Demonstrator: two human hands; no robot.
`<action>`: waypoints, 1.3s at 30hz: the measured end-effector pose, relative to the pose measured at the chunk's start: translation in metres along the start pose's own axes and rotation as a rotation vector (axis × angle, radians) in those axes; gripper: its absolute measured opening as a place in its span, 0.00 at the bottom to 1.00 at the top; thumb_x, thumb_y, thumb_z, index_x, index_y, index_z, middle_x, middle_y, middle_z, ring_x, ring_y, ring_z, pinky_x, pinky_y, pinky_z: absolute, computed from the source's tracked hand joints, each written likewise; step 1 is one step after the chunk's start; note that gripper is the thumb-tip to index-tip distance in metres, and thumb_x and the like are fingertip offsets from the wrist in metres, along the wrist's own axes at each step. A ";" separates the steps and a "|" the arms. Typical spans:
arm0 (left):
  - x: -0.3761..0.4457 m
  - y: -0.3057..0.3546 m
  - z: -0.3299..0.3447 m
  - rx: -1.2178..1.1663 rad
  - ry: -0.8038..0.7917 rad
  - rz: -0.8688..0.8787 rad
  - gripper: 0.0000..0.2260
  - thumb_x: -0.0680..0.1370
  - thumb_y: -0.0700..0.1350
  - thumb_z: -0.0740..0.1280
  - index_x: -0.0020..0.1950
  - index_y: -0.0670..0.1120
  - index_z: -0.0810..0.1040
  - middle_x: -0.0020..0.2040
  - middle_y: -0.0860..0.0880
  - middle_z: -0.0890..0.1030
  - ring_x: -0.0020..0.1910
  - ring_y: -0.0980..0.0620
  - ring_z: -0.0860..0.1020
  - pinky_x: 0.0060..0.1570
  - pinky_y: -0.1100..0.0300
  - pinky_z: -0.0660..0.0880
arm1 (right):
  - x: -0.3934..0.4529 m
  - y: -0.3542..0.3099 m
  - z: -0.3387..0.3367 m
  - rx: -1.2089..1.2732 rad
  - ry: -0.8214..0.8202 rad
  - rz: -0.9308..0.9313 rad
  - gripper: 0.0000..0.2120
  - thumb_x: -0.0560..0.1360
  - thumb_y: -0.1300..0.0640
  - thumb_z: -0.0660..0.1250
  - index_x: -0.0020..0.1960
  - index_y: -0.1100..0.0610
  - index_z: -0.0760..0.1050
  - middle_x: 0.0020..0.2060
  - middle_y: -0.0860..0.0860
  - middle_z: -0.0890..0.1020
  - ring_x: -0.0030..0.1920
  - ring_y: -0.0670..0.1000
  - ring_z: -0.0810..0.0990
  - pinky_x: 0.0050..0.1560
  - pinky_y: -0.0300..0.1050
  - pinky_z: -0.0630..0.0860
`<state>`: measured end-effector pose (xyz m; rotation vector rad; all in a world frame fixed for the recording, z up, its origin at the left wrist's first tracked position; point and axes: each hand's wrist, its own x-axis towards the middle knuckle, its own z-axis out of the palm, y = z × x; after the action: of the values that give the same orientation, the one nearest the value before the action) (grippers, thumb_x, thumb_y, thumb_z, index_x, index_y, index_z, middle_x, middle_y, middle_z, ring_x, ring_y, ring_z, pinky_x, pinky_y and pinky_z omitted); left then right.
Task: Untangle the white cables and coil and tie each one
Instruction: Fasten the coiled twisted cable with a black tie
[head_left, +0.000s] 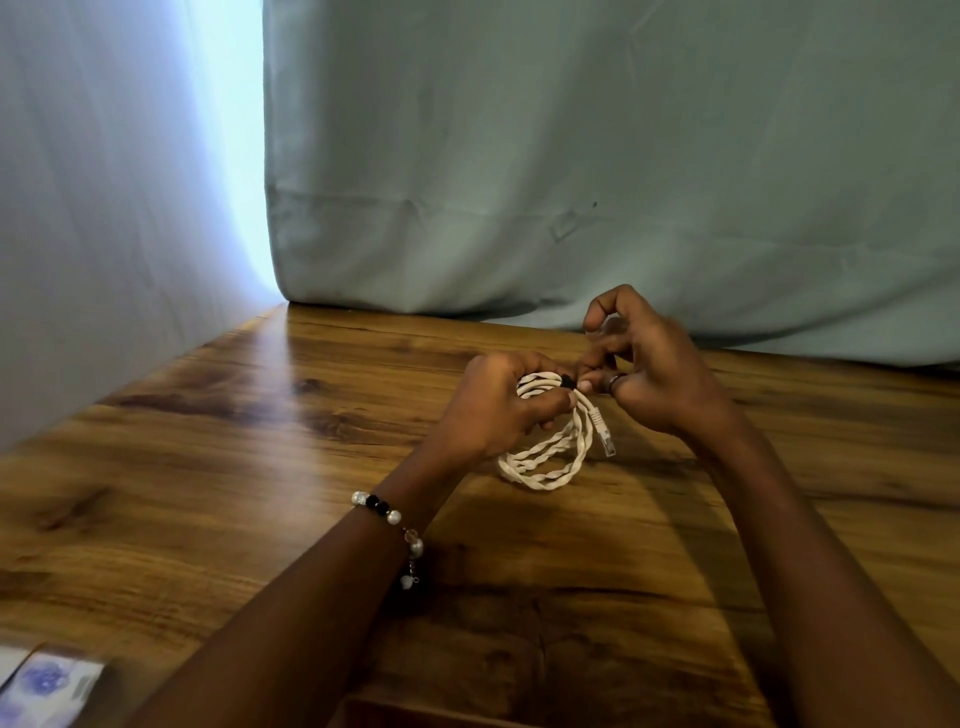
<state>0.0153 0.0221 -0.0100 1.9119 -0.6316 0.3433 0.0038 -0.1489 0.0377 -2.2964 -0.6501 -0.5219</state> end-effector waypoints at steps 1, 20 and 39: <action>0.000 -0.001 0.000 -0.010 0.001 -0.005 0.09 0.75 0.42 0.72 0.55 0.44 0.81 0.38 0.49 0.84 0.31 0.58 0.80 0.30 0.65 0.76 | 0.000 0.000 0.000 -0.028 -0.002 -0.021 0.27 0.67 0.75 0.71 0.55 0.52 0.65 0.36 0.51 0.81 0.41 0.48 0.82 0.45 0.51 0.81; 0.003 -0.003 -0.002 0.221 0.042 0.086 0.10 0.75 0.42 0.71 0.56 0.45 0.82 0.35 0.62 0.76 0.31 0.68 0.75 0.34 0.74 0.69 | 0.004 0.007 0.012 -0.029 0.109 -0.018 0.16 0.68 0.71 0.73 0.46 0.55 0.73 0.33 0.46 0.82 0.37 0.41 0.83 0.43 0.38 0.80; 0.003 -0.007 0.003 -0.154 0.127 -0.007 0.07 0.74 0.38 0.72 0.51 0.43 0.80 0.41 0.44 0.84 0.31 0.56 0.78 0.34 0.61 0.77 | 0.003 0.018 0.014 0.769 0.042 0.371 0.08 0.61 0.65 0.73 0.41 0.63 0.81 0.36 0.57 0.85 0.39 0.54 0.84 0.46 0.49 0.83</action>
<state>0.0213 0.0206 -0.0152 1.7308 -0.5513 0.3969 0.0191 -0.1497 0.0205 -1.6091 -0.3060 -0.1027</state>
